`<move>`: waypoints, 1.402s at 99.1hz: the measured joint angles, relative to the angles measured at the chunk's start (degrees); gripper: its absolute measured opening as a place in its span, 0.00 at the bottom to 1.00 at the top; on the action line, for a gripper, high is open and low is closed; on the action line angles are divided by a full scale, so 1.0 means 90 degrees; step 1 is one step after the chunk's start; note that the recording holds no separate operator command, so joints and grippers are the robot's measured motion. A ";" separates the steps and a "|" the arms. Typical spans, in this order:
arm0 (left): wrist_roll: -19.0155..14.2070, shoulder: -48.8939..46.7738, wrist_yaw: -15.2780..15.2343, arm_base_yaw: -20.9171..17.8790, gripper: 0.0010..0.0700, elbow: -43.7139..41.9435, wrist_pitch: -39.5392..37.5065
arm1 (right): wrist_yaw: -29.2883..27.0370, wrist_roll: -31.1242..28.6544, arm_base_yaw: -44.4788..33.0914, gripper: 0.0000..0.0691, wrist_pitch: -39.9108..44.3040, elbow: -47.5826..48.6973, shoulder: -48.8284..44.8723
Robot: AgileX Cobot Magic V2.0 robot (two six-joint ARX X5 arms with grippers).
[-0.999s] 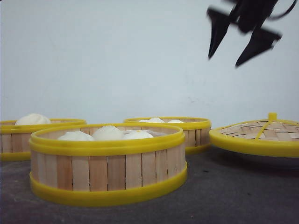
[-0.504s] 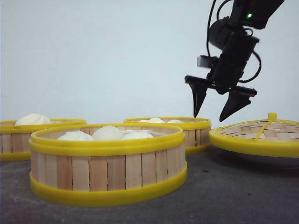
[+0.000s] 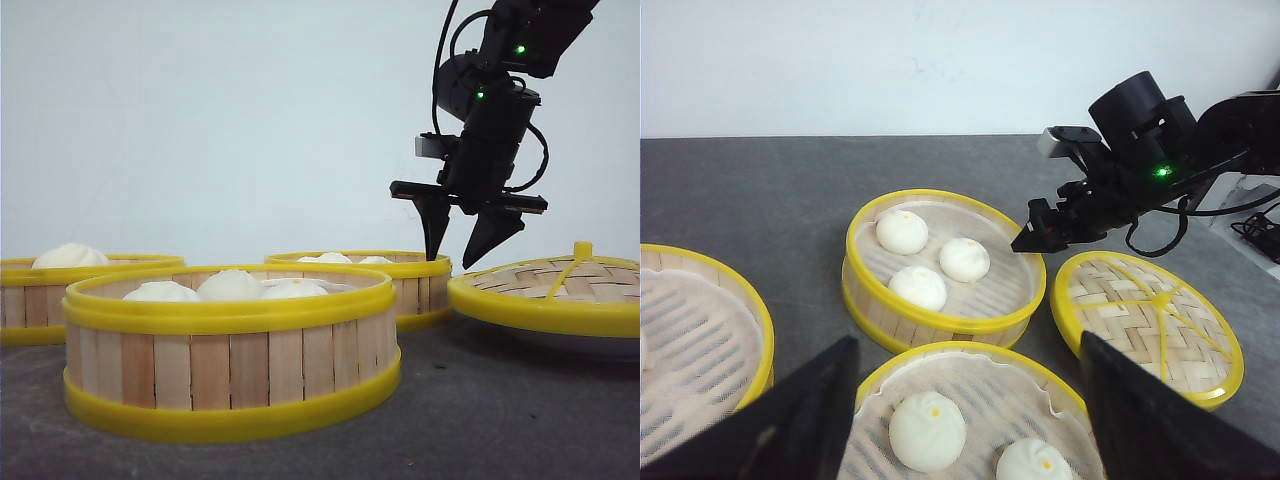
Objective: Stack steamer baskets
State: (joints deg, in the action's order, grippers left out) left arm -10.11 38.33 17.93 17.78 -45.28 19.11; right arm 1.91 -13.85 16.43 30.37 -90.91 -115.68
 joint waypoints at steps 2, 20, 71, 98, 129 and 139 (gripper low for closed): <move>0.0000 -0.0002 0.0000 0.0002 0.60 0.0000 0.0000 | 0.0000 -0.0010 0.0000 0.38 -0.0002 0.0000 -0.0019; 0.0000 -0.0044 0.0002 0.0002 0.60 0.0000 0.0000 | 0.0000 -0.0124 0.0027 0.30 0.0022 -0.0002 -0.0141; 0.0000 -0.0209 0.0000 0.0002 0.60 0.0000 0.0199 | -0.0119 -0.0743 0.0143 0.05 -0.0401 -0.0012 -0.0250; 0.0000 -0.0376 0.0000 0.0002 0.60 0.0000 0.0617 | -0.0090 -0.0896 0.0095 0.05 -0.0197 -0.0379 -0.0289; 0.0000 -0.0784 0.0000 0.0002 0.60 0.0000 0.0760 | 0.0085 -0.0357 0.0053 0.05 0.0758 -0.1222 0.0629; 0.0000 -0.0908 0.0000 0.0002 0.60 0.0000 0.0952 | 0.0325 -0.0080 0.0129 0.05 0.1035 -0.1273 0.1127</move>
State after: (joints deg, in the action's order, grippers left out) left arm -10.11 30.15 17.93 17.80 -45.28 27.68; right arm 4.84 -14.57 17.58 39.68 -102.37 -105.54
